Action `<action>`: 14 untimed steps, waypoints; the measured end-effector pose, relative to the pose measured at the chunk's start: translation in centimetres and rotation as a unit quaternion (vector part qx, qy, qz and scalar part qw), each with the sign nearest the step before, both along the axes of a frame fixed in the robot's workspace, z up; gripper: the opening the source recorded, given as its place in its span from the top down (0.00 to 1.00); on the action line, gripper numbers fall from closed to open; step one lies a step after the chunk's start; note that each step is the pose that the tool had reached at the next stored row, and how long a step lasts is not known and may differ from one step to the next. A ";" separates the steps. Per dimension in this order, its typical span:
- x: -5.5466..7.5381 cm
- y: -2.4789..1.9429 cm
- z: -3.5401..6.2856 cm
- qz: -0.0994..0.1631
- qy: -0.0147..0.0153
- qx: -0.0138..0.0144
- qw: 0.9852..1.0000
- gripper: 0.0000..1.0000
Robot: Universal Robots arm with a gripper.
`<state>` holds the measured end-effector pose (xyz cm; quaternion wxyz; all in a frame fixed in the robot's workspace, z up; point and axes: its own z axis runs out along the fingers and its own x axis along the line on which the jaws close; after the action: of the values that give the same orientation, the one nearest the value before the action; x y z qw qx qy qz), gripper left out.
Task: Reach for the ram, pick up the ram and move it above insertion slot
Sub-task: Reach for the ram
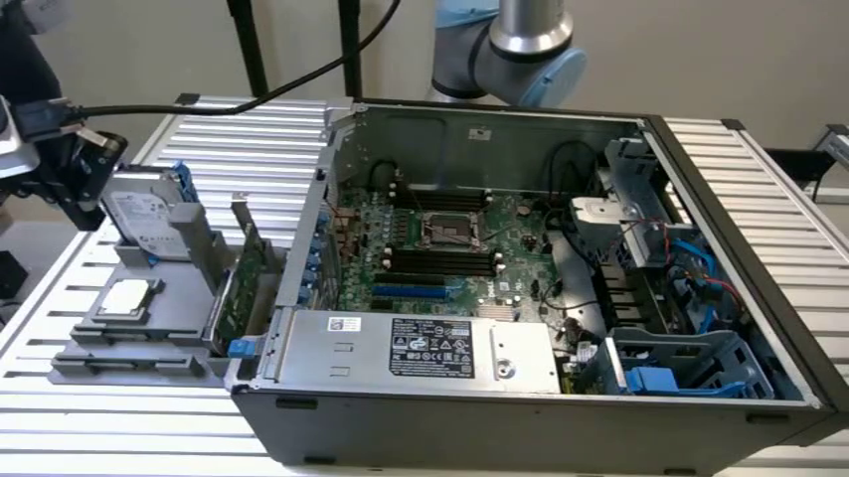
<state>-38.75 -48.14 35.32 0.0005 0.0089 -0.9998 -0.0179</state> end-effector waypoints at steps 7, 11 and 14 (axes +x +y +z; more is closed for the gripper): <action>0.0 -3.18 -0.19 0.000 0.000 -0.002 1.000 0.89; 0.0 -3.70 -0.21 0.000 0.000 -0.003 1.000 0.89; 0.0 -3.70 -0.20 0.000 0.000 -0.003 1.000 0.89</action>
<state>-38.75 -51.85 35.12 0.0005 0.0089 -0.9999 -0.0148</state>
